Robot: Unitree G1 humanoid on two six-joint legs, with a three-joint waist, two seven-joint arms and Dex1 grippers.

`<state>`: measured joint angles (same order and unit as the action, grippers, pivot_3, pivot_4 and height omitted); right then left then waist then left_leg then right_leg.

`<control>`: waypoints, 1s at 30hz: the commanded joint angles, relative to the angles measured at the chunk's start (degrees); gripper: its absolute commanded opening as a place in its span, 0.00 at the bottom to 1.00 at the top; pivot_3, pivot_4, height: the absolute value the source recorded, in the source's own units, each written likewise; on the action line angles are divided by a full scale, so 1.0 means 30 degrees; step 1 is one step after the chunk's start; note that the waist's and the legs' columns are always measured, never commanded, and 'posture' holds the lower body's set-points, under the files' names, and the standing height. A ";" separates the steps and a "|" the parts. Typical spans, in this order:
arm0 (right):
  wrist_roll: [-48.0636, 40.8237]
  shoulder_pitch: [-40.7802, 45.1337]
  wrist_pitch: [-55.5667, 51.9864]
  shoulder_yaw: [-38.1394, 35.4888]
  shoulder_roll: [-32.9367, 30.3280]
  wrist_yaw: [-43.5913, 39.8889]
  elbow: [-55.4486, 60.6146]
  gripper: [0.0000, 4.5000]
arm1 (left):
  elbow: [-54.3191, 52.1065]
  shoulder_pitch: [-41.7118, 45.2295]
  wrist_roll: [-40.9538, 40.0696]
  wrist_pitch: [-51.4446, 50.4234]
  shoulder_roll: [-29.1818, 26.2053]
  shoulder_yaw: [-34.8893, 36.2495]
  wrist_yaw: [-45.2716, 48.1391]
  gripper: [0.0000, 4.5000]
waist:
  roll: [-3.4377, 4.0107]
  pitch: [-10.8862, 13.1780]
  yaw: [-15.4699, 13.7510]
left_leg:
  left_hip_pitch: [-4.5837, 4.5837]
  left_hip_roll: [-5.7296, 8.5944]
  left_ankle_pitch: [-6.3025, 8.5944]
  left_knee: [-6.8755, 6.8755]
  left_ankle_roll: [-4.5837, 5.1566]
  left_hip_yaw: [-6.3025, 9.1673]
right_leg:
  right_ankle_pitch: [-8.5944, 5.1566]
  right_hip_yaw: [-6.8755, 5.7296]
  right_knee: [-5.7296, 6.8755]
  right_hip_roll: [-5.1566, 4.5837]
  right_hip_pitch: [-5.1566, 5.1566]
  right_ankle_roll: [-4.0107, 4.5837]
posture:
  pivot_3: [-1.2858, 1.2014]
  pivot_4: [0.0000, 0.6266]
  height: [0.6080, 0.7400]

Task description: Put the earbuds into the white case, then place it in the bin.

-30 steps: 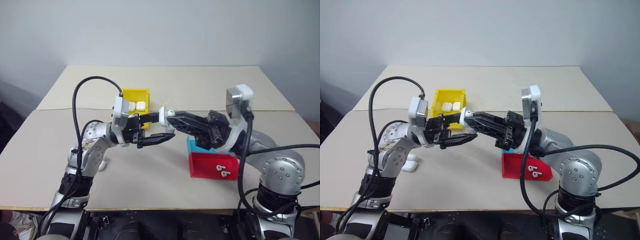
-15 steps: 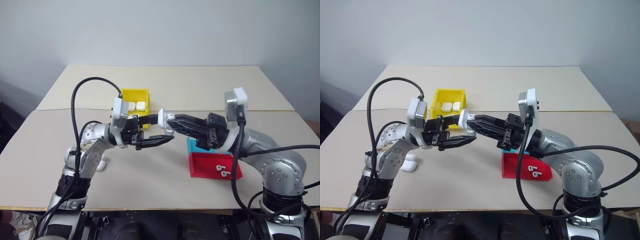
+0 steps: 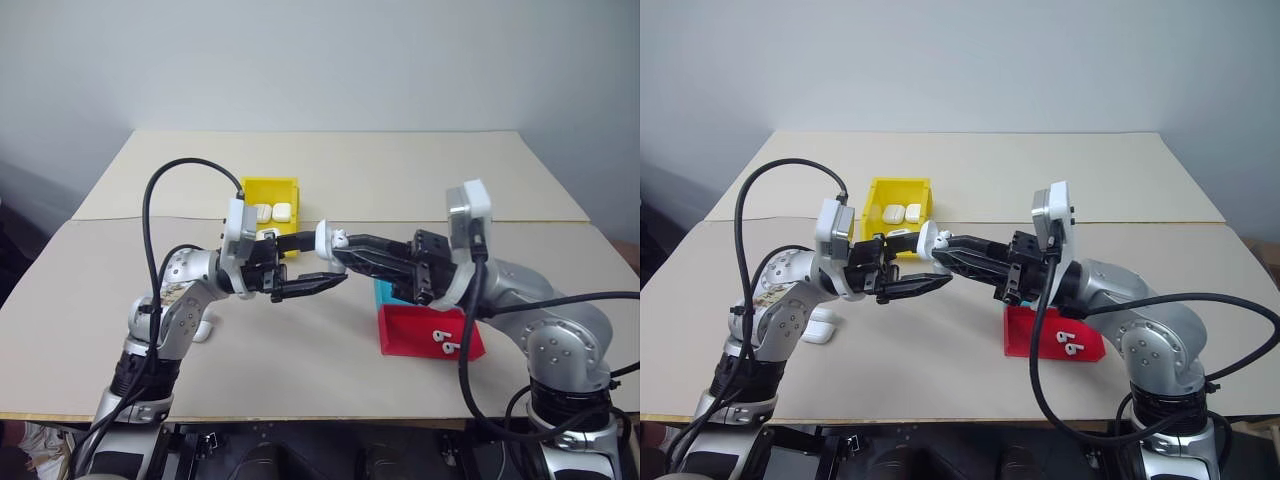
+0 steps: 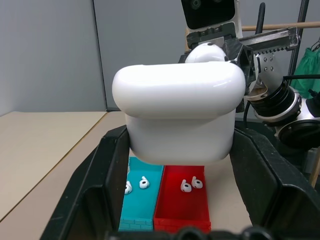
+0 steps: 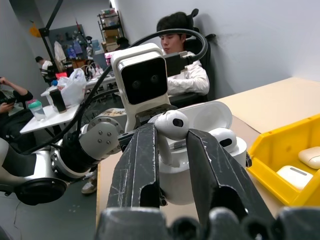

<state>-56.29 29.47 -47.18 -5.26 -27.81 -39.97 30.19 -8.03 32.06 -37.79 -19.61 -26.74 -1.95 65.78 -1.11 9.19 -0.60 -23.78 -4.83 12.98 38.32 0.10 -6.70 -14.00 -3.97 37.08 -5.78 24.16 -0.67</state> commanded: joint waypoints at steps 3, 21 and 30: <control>0.0246 -0.0007 0.0394 0.0385 -0.0384 -0.0137 0.0293 0.58 | -0.0677 0.0273 -0.0151 0.0326 0.0097 0.0456 -0.0151 0.61 | 0.0000 0.0000 -0.0001 | 0.0000 0.0000 0.0000 0.0000 0.0000 0.0001 | 0.0000 -0.0001 0.0001 0.0000 0.0000 0.0000 | 0.52 0.24 1.00; -0.2338 0.1816 0.0347 -0.1951 -0.5018 -0.1916 -0.0532 0.63 | 0.0216 0.0686 0.2006 0.0741 0.0987 -0.0681 -0.1263 0.61 | -0.0004 0.0002 0.0000 | 0.0004 0.0002 0.0002 0.0004 0.0004 0.0005 | 0.0000 -0.0002 -0.0006 -0.0001 -0.0011 0.0000 | 0.52 0.24 1.00; 0.4220 1.0120 -0.0171 0.4618 -0.6497 -0.4361 -0.3036 0.01 | 0.1009 0.1641 0.3358 0.0695 0.1800 -0.1585 -0.1824 0.61 | -0.0003 0.0002 0.0097 | -0.0007 -0.0007 0.0002 -0.0010 0.0005 -0.0016 | 0.0000 0.0012 -0.0009 0.0005 0.0025 0.0001 | 0.52 0.24 1.00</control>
<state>-46.75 57.10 -46.92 6.20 -46.62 -51.37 21.42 -4.55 35.47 -28.45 -18.38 -21.60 -6.39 60.76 -1.11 9.20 -0.31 -23.81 -4.84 12.99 38.30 0.11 -6.78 -14.00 -3.92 37.07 -5.78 24.25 -0.67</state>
